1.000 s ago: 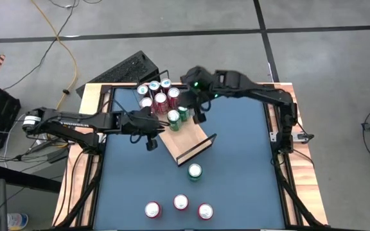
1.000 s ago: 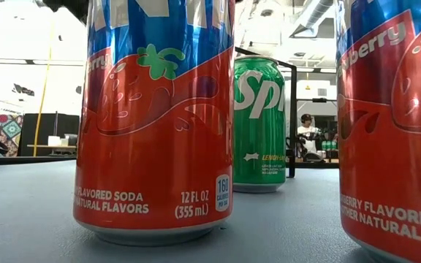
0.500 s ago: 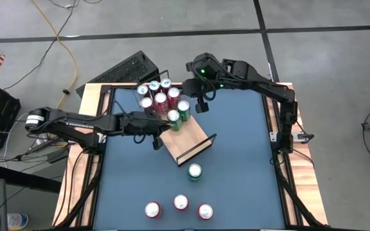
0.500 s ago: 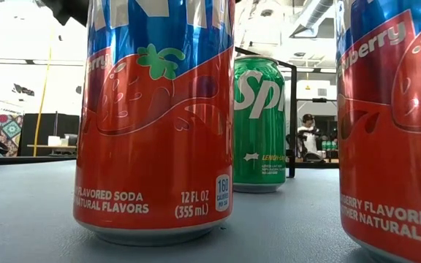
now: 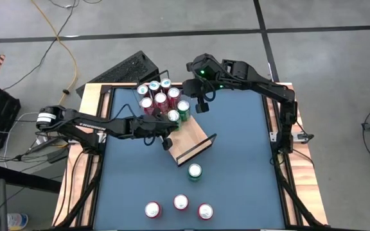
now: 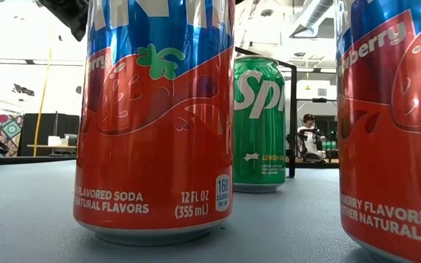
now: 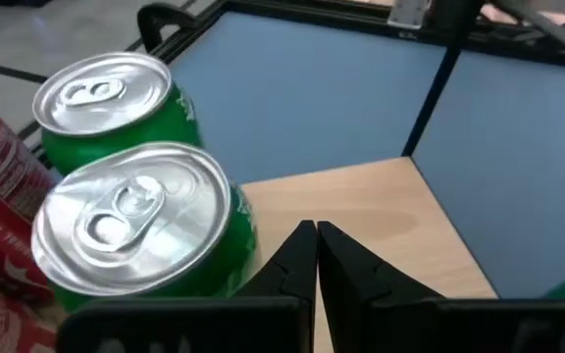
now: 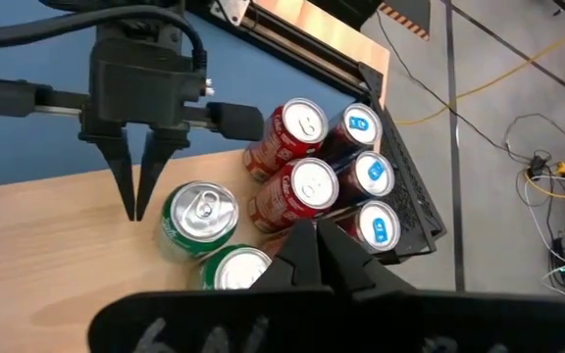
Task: Place canned beverage on shelf
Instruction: Put the right green soda can on the shelf aligned with the other green soda can
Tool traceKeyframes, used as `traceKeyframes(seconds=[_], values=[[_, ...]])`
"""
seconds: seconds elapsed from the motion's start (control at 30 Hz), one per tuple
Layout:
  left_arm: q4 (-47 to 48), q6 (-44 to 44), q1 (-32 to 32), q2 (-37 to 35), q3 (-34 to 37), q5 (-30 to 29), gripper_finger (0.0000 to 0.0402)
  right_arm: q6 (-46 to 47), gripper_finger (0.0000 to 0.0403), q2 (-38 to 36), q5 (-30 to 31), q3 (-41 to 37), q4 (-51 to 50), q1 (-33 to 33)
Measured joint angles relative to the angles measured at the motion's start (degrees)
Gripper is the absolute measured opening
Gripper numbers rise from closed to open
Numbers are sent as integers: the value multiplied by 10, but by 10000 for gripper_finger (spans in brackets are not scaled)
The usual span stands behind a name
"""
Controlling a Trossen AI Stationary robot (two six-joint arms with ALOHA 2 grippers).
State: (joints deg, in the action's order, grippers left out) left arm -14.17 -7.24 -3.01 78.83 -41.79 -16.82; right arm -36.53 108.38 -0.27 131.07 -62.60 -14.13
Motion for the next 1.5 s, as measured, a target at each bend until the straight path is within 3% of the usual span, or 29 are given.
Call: traceKeyframes(seconds=[1.1, 1.5], values=[[49, -10, -1, 1, 0, -110, 0, 0, 0, 0, 2, 0, -20, -3], [49, -10, -1, 1, 0, -120, 0, 36, 0, 0, 20, 0, -57, -32]])
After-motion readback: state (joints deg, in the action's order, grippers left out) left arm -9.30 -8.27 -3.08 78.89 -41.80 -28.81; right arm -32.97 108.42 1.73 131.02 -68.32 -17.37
